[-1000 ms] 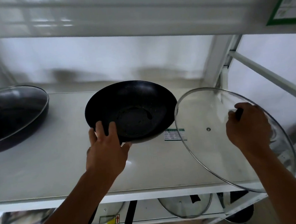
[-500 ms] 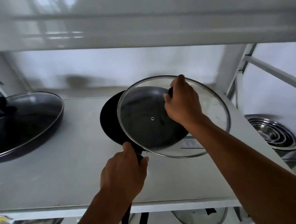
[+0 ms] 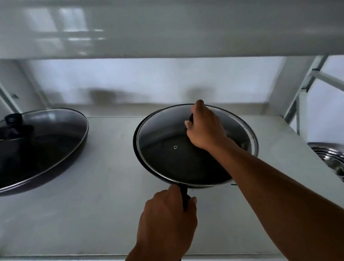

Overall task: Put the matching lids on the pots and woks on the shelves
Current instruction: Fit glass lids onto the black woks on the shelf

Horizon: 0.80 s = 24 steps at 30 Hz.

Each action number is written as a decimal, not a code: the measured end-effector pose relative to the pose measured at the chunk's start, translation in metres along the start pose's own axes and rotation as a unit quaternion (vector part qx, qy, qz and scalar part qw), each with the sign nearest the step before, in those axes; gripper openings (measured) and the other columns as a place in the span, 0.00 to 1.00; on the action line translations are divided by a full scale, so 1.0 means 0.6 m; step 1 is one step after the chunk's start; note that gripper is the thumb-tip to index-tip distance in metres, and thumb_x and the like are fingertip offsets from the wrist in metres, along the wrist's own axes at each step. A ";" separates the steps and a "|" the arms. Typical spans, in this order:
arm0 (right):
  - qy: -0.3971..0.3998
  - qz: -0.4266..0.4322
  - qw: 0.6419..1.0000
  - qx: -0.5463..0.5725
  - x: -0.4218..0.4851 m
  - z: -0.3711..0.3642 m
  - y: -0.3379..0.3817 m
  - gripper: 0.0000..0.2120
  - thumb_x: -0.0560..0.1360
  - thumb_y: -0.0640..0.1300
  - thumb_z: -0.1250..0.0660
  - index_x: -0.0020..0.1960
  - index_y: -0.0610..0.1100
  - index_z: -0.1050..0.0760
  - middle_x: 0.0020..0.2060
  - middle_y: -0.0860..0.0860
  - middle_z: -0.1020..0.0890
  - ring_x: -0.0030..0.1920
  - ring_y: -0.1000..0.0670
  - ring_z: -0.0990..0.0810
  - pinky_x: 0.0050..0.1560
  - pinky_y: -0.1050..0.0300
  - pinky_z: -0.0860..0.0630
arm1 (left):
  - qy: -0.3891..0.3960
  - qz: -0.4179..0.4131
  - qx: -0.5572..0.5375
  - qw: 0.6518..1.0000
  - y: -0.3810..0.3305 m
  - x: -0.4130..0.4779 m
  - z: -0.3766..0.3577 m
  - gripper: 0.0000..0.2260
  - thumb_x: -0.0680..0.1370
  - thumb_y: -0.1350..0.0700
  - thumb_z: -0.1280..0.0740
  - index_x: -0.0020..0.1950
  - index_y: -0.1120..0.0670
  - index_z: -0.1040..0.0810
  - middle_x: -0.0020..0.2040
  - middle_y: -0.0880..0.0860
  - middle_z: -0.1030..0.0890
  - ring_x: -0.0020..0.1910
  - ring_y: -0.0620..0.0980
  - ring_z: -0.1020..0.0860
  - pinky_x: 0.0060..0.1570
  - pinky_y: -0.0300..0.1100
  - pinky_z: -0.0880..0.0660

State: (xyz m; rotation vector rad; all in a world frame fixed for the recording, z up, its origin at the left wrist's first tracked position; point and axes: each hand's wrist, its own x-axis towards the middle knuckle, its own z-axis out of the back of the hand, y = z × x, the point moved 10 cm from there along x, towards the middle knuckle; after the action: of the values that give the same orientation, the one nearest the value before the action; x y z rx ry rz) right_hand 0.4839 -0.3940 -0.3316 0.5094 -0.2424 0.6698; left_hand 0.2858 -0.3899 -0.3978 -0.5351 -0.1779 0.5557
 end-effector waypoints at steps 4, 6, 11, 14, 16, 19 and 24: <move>0.003 0.015 1.000 0.000 0.002 -0.008 0.002 0.14 0.76 0.44 0.35 0.56 0.39 0.34 0.54 0.40 0.21 0.57 0.37 0.23 0.51 0.50 0.29 | -0.007 0.000 0.003 1.000 0.001 0.002 0.001 0.12 0.80 0.42 0.41 0.41 0.46 0.35 0.32 0.43 0.31 0.30 0.43 0.29 0.30 0.31 0.38; 0.001 0.023 1.000 0.004 0.003 -0.011 0.008 0.14 0.76 0.44 0.36 0.56 0.38 0.34 0.54 0.40 0.22 0.56 0.37 0.23 0.51 0.50 0.30 | -0.007 0.001 0.001 1.000 0.000 0.002 0.002 0.12 0.80 0.42 0.41 0.40 0.46 0.36 0.31 0.43 0.32 0.30 0.43 0.30 0.30 0.29 0.39; -0.004 0.025 1.000 0.007 0.005 -0.017 0.011 0.14 0.76 0.44 0.35 0.56 0.38 0.35 0.54 0.40 0.22 0.55 0.37 0.23 0.50 0.49 0.30 | -0.010 -0.006 0.003 1.000 -0.002 0.001 0.004 0.11 0.80 0.40 0.42 0.44 0.45 0.35 0.32 0.42 0.31 0.30 0.42 0.30 0.32 0.29 0.38; -0.001 0.022 1.000 0.011 0.006 -0.020 0.011 0.14 0.76 0.44 0.35 0.56 0.39 0.35 0.54 0.40 0.22 0.56 0.36 0.23 0.50 0.49 0.29 | -0.033 -0.014 0.019 0.999 -0.004 0.003 0.014 0.11 0.79 0.39 0.42 0.45 0.45 0.37 0.33 0.41 0.32 0.29 0.41 0.32 0.30 0.29 0.40; 0.004 0.018 1.000 0.005 0.007 -0.021 0.011 0.14 0.76 0.44 0.35 0.56 0.39 0.35 0.54 0.40 0.22 0.56 0.36 0.23 0.50 0.49 0.30 | -0.041 -0.015 0.022 0.999 -0.002 0.008 0.017 0.12 0.78 0.39 0.42 0.44 0.45 0.38 0.34 0.41 0.31 0.30 0.42 0.31 0.31 0.30 0.38; 0.014 0.017 1.000 0.003 0.007 -0.021 0.010 0.14 0.76 0.44 0.35 0.56 0.40 0.35 0.55 0.40 0.22 0.57 0.37 0.23 0.48 0.51 0.31 | -0.051 -0.014 0.013 0.999 0.003 0.013 0.019 0.12 0.78 0.40 0.40 0.42 0.45 0.37 0.35 0.42 0.30 0.32 0.43 0.29 0.34 0.33 0.35; 0.022 0.021 1.000 0.004 0.004 -0.016 0.008 0.14 0.76 0.45 0.34 0.57 0.40 0.34 0.55 0.41 0.23 0.56 0.38 0.24 0.49 0.52 0.32 | -0.058 -0.020 0.007 0.998 0.007 0.012 0.019 0.12 0.78 0.40 0.40 0.42 0.46 0.37 0.36 0.43 0.28 0.33 0.43 0.29 0.35 0.35 0.34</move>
State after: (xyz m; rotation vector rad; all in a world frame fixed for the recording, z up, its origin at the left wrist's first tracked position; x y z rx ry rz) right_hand 0.4828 -0.3845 -0.3370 0.4972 -0.2091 0.7227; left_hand 0.2863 -0.3780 -0.3899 -0.4858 -0.2934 0.5494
